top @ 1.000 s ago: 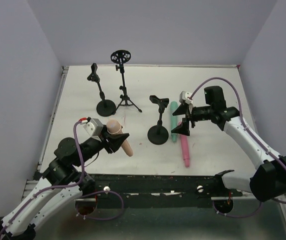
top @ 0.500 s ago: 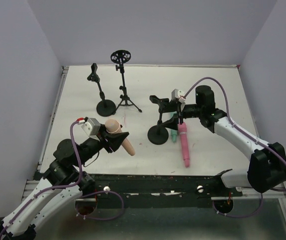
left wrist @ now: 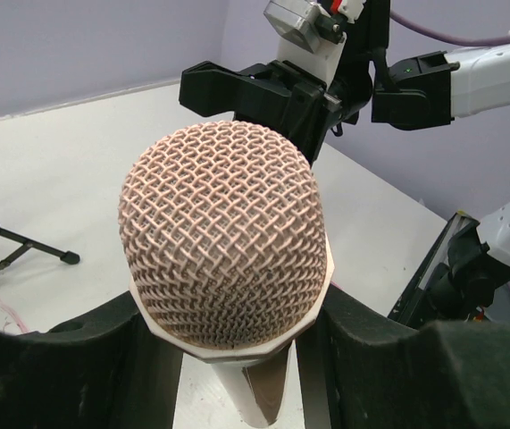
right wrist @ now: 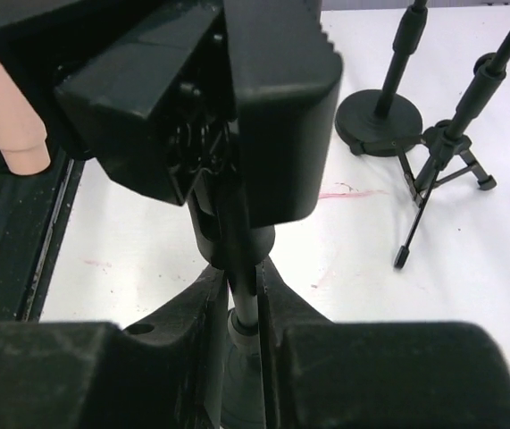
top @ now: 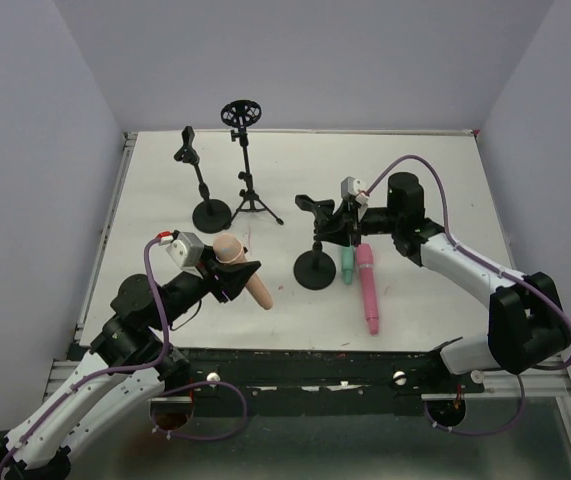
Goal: Attach the microphones to the stand
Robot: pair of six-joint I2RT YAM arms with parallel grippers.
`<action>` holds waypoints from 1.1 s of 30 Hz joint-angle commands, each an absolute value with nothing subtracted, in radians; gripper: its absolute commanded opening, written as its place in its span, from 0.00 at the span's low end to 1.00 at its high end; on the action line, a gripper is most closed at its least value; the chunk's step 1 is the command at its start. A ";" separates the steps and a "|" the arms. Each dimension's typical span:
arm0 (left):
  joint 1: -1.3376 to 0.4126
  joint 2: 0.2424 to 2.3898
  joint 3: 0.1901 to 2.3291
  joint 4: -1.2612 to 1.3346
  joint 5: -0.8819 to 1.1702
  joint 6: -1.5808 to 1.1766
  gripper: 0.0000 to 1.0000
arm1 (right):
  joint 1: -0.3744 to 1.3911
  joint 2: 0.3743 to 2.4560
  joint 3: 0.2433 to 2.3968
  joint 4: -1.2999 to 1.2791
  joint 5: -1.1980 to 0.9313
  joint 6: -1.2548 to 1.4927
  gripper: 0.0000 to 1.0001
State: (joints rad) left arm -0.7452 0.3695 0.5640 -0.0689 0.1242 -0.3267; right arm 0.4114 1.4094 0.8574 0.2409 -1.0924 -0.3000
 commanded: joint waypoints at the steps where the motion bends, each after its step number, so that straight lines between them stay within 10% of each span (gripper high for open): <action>1: -0.739 0.361 0.565 -0.043 0.127 -0.328 0.00 | 0.426 1.428 0.882 0.215 -1.207 -0.346 0.20; 12: -0.739 0.390 0.584 -0.040 0.144 -0.307 0.00 | 0.453 1.437 0.947 -0.092 -1.307 -0.578 0.20; 23: -0.739 0.449 0.673 -0.101 0.183 -0.224 0.00 | 0.434 1.352 0.985 -0.318 -1.161 -0.640 0.90; 33: -0.738 0.569 0.798 -0.156 0.198 -0.110 0.00 | 0.413 1.275 1.196 -0.667 -1.008 -0.620 1.00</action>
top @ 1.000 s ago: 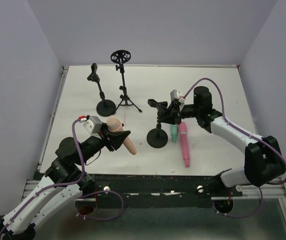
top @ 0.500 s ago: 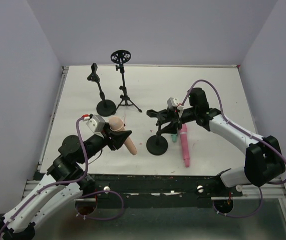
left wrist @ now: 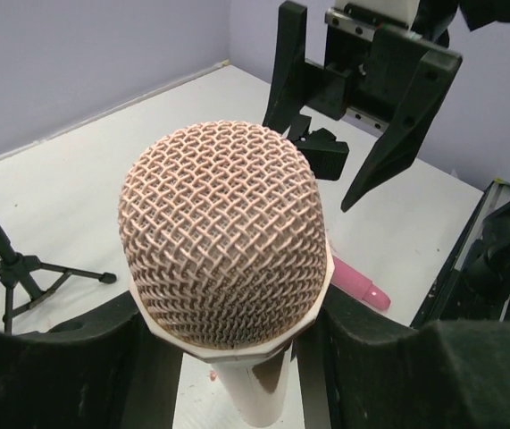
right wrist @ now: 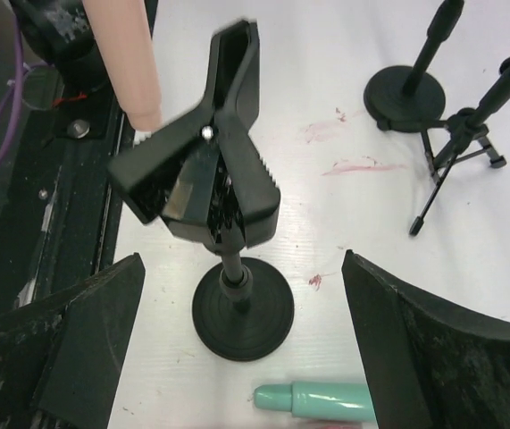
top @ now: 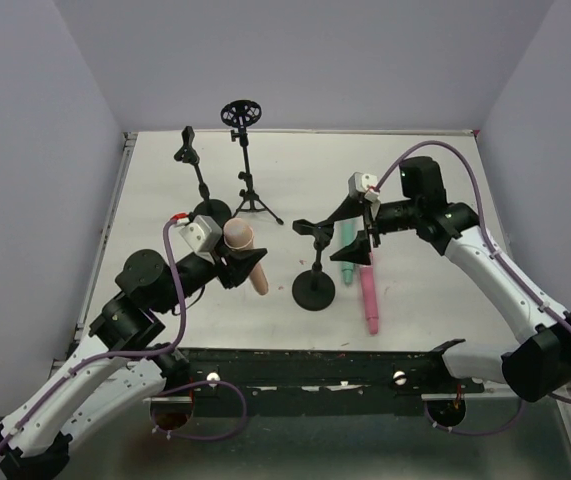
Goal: Attach the microphones to the stand
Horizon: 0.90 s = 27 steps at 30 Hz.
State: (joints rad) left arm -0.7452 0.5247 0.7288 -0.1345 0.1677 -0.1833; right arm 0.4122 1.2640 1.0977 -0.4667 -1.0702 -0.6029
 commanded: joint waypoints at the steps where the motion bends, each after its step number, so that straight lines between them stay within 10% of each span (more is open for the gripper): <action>1: -0.738 0.580 0.804 -0.152 0.202 -0.106 0.00 | 0.413 1.285 1.231 -0.704 -1.017 -0.636 1.00; 27: -0.738 0.549 0.741 -0.078 0.216 -0.209 0.00 | 0.561 1.347 1.396 -0.729 -0.942 -0.514 1.00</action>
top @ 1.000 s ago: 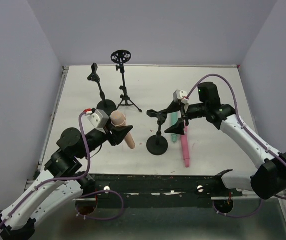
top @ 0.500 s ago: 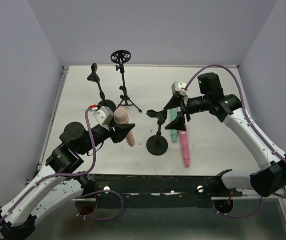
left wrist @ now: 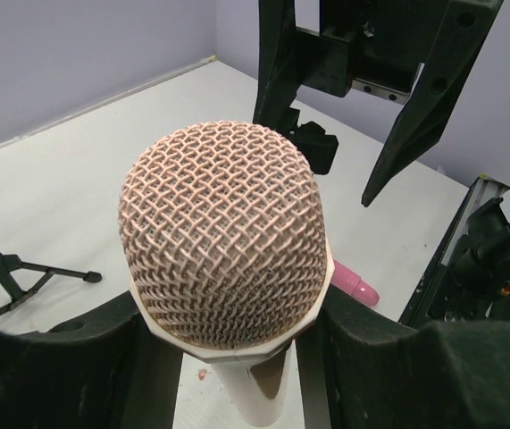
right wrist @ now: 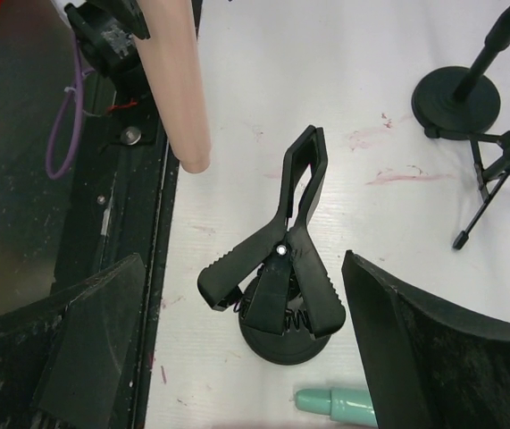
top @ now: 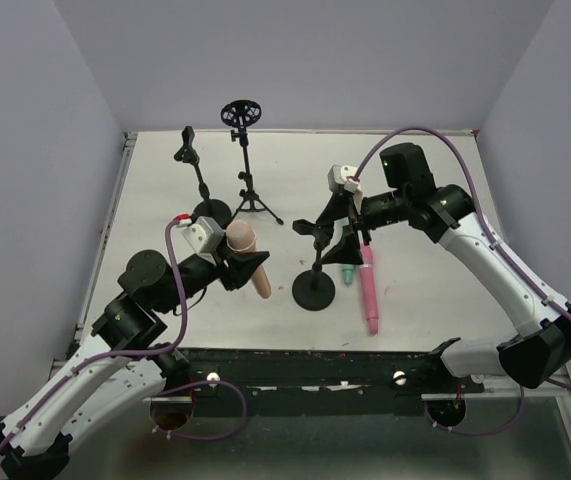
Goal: Attach the microphones to the stand
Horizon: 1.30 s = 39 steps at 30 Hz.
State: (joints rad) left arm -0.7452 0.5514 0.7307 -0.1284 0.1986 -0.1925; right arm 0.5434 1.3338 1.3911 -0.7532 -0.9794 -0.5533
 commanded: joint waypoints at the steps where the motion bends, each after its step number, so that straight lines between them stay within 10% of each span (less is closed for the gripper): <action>1: -0.738 0.555 0.747 -0.081 0.213 -0.206 0.00 | 0.564 1.345 1.391 -0.723 -0.937 -0.508 0.99; 12: -0.738 0.666 0.850 -0.136 0.186 -0.123 0.00 | 0.566 1.339 1.367 -0.695 -0.939 -0.495 0.79; 32: -0.739 0.828 1.023 -0.201 0.169 -0.014 0.00 | 0.566 1.309 1.322 -0.647 -0.963 -0.469 0.82; 39: -0.738 0.873 1.054 -0.195 0.193 -0.017 0.00 | 0.566 1.308 1.333 -0.655 -0.994 -0.479 0.51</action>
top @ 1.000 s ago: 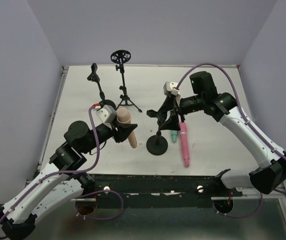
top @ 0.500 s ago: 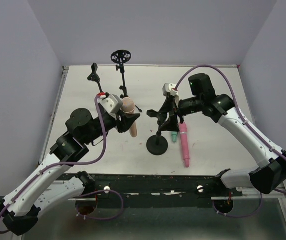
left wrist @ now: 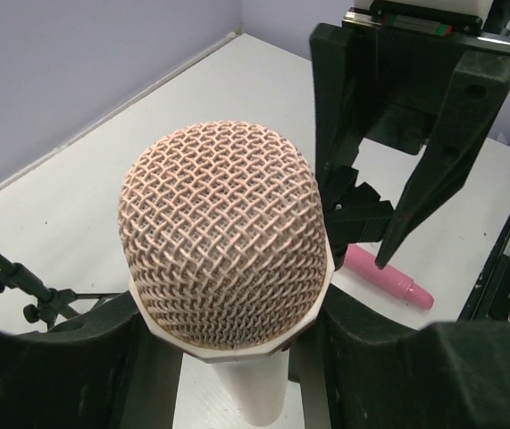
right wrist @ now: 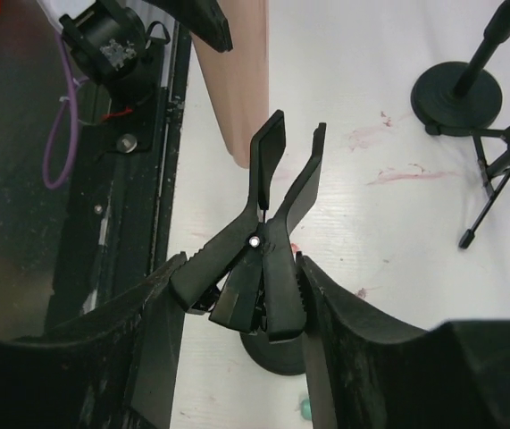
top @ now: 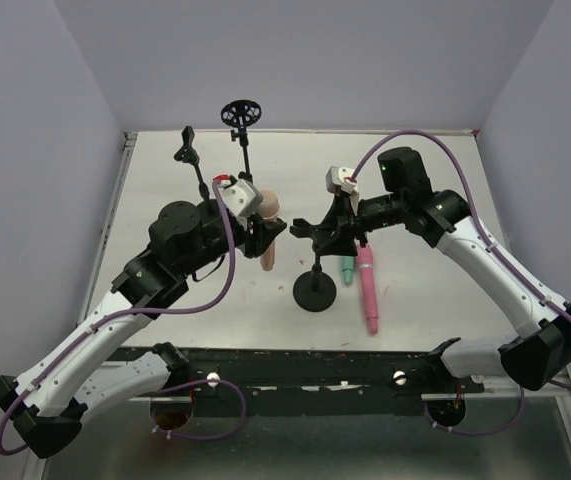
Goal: Attach the microphones to the stand
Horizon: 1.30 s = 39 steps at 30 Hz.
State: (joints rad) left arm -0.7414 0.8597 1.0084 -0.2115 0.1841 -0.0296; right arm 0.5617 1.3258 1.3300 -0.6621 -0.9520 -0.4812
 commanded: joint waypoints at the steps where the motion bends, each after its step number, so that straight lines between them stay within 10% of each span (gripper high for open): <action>1: -0.738 0.877 1.058 -0.192 0.195 -0.014 0.00 | 0.566 1.308 1.335 -0.658 -0.996 -0.482 0.45; 5: -0.738 0.894 1.080 -0.187 0.218 -0.008 0.00 | 0.566 1.308 1.328 -0.655 -0.986 -0.483 0.38; 14: -0.738 0.925 1.104 -0.207 0.245 0.029 0.00 | 0.566 1.321 1.341 -0.660 -0.991 -0.476 0.77; 19: -0.738 0.942 1.132 -0.229 0.255 0.048 0.00 | 0.566 1.313 1.327 -0.646 -0.991 -0.456 0.80; 39: -0.736 1.002 1.198 -0.250 0.291 0.120 0.00 | 0.563 1.273 1.285 -0.670 -0.954 -0.526 0.18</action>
State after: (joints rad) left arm -0.7406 0.9771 1.1400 -0.2314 0.2626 0.0528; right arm 0.5617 1.2984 1.2995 -0.6369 -0.9543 -0.4717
